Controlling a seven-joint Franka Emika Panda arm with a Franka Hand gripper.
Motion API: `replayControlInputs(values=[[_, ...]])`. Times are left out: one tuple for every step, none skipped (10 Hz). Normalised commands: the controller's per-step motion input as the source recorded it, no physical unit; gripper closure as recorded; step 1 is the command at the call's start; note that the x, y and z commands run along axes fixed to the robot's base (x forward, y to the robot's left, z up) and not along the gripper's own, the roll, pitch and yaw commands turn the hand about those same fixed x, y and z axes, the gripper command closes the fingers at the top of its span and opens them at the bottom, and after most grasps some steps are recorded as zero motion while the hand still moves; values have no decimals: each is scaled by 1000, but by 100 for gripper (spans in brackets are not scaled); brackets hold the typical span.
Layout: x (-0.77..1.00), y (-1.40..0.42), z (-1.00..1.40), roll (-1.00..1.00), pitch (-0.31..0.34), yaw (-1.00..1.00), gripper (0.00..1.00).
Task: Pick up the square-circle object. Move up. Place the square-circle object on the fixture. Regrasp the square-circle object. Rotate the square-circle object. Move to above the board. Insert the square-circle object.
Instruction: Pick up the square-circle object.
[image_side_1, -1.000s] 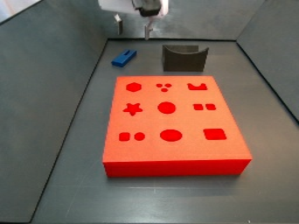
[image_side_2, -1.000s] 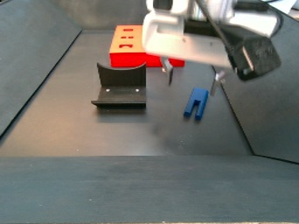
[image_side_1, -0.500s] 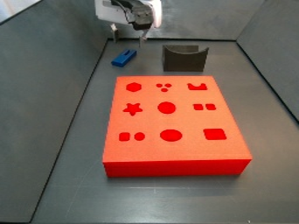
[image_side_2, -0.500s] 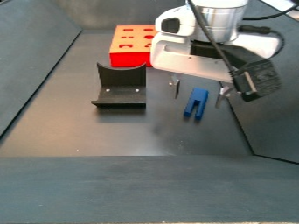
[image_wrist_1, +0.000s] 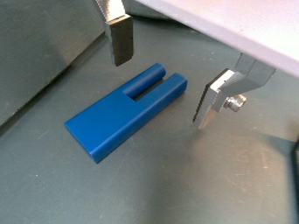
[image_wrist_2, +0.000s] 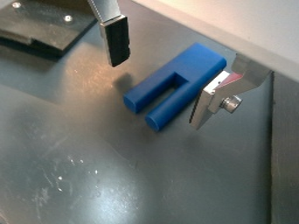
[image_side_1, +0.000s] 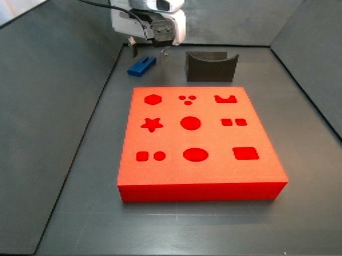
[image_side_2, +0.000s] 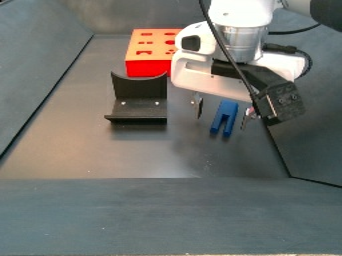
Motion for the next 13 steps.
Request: replayControlInputs(values=[[0, 91, -460, -341, -61, -29, 0], [0, 74, -440, -343, -96, -46, 0], [0, 57, -411, -350, -127, -71, 0], [0, 29, -317, -380, -206, -106, 0], [-49, 31, -214, -313, -364, -74, 0], [0, 57, -274, -199, -237, 0, 0], [-11, 0, -111, -37, -157, 0, 0], [0, 0, 0, 0, 0, 0, 100], [0, 0, 0, 0, 0, 0, 100], [0, 0, 0, 0, 0, 0, 100], [0, 0, 0, 0, 0, 0, 100], [0, 0, 0, 0, 0, 0, 100], [0, 0, 0, 0, 0, 0, 100]])
